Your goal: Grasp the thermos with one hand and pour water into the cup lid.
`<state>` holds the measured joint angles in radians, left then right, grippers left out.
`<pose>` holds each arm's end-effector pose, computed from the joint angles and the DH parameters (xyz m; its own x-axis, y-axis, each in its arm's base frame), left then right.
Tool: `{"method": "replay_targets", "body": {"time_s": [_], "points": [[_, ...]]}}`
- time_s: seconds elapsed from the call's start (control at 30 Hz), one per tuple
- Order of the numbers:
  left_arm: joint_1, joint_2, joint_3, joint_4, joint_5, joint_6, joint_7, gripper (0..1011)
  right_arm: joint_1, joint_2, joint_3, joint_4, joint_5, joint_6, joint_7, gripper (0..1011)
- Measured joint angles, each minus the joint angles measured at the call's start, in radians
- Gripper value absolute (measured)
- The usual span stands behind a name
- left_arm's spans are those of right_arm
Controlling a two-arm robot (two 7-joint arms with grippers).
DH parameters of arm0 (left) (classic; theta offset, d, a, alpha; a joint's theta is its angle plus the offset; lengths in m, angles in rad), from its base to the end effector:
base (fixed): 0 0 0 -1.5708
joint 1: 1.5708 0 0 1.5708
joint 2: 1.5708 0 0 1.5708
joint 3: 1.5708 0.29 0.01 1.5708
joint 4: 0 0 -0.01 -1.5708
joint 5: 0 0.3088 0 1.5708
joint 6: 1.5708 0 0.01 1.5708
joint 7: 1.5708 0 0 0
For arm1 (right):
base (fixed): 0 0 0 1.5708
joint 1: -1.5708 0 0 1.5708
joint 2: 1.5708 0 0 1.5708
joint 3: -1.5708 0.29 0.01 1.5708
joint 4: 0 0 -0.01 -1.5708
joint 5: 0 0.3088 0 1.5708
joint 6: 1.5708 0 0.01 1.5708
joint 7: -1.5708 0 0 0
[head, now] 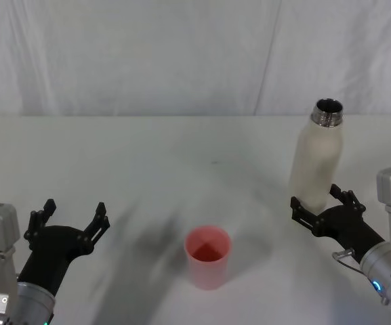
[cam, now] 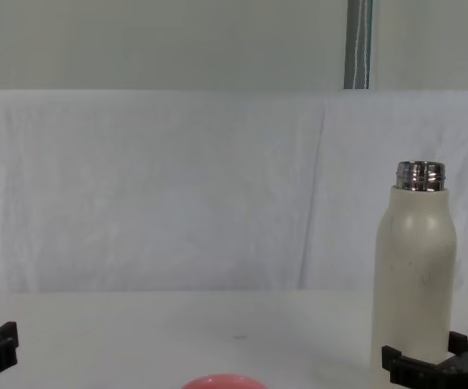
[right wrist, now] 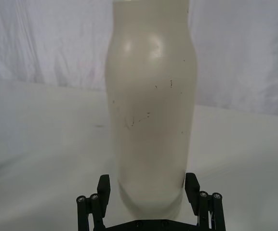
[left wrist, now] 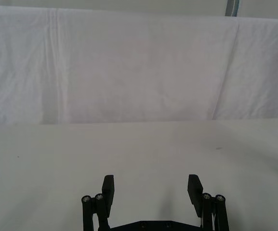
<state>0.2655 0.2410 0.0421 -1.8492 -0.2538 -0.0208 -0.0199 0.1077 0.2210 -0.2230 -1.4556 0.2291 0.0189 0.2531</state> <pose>0.2529 0.0376 -0.2853 0.1245 0.9917 -0.0326 -0.9921 0.1240 -0.0176 0.3526 -0.0035 -0.3082 0.4291 -0.9032 -0.0091 0.9005 0.4286 -0.0742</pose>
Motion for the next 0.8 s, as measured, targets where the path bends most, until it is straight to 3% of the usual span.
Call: {"method": "replay_targets", "body": {"time_s": [0.47, 0.8], "points": [[0.000, 0.000, 0.000, 0.000, 0.000, 0.000, 0.000, 1001, -0.090, 0.018, 0.031, -0.116, 0.001, 0.012, -0.035, 1002], [0.000, 0.000, 0.000, 0.000, 0.000, 0.000, 0.000, 1001, -0.159, 0.013, 0.050, -0.230, 0.003, -0.031, -0.053, 1002]]}}
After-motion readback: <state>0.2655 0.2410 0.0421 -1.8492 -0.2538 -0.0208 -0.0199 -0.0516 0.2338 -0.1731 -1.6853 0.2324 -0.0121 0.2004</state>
